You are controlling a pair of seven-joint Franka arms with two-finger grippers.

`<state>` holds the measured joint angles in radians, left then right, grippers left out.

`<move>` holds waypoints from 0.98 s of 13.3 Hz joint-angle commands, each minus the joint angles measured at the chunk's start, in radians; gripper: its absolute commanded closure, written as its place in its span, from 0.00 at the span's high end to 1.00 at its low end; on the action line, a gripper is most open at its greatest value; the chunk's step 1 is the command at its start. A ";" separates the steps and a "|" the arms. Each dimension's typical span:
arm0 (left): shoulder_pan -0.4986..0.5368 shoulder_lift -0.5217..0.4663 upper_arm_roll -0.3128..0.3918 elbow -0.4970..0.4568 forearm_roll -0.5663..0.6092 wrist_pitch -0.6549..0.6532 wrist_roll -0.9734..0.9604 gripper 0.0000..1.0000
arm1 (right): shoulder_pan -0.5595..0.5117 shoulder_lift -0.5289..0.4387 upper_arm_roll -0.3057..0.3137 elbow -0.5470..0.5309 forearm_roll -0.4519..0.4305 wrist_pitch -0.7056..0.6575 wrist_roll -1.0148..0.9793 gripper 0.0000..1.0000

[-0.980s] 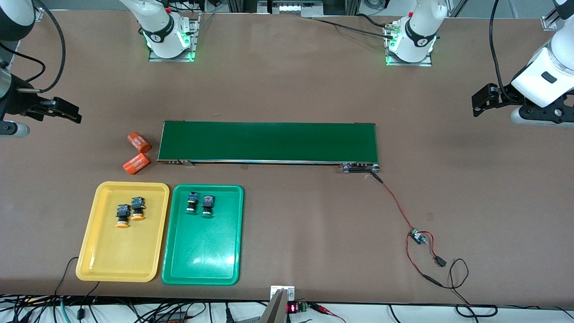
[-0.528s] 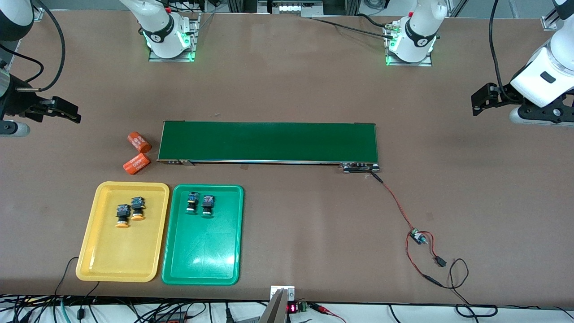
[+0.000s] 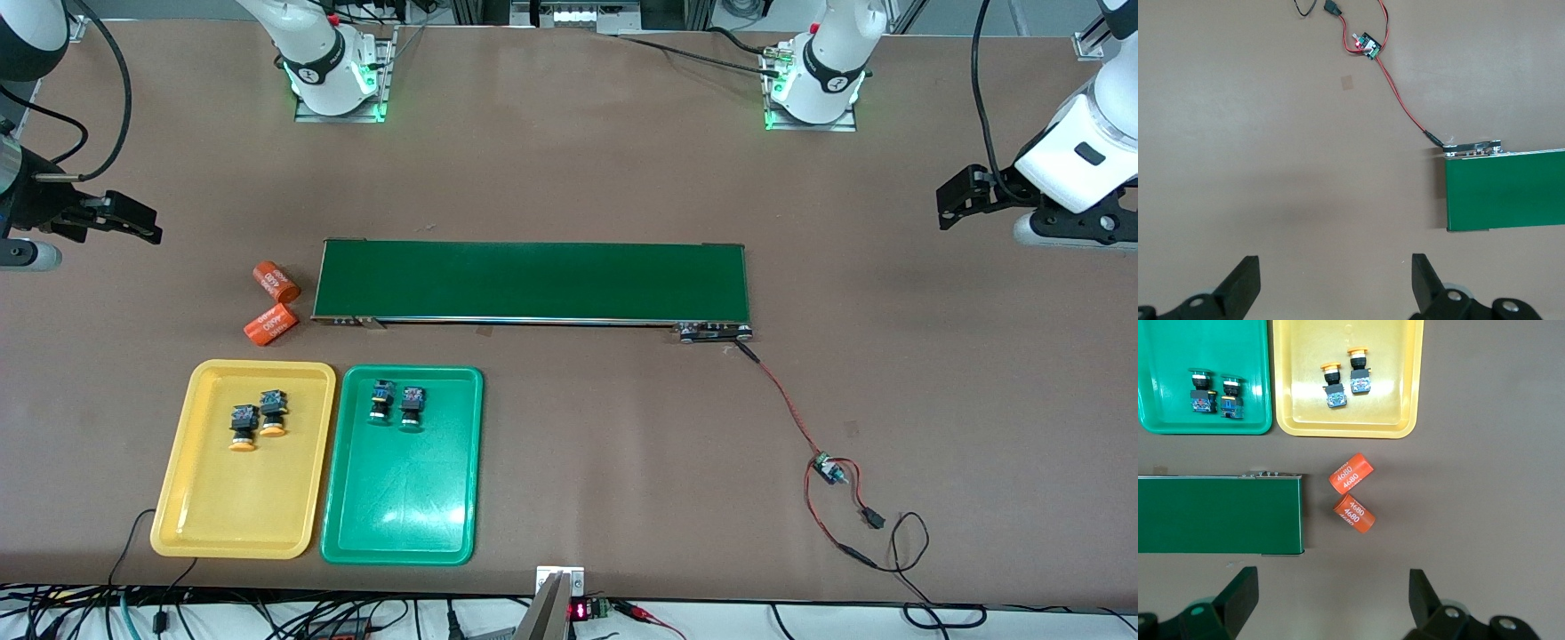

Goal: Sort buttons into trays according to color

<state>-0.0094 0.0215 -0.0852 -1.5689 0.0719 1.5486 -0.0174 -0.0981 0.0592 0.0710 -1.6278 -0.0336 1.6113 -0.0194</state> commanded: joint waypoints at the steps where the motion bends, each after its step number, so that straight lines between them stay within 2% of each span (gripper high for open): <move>1: 0.005 0.006 0.004 0.024 -0.015 -0.019 0.017 1.00 | 0.001 0.002 0.004 0.014 0.008 -0.014 -0.017 1.00; 13: 0.005 0.006 0.007 0.024 -0.015 -0.019 0.016 1.00 | 0.011 -0.048 0.010 0.002 0.008 -0.082 -0.002 1.00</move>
<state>-0.0092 0.0215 -0.0806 -1.5689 0.0719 1.5486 -0.0174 -0.0893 0.0314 0.0788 -1.6258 -0.0336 1.5494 -0.0197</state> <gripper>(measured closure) 0.000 0.000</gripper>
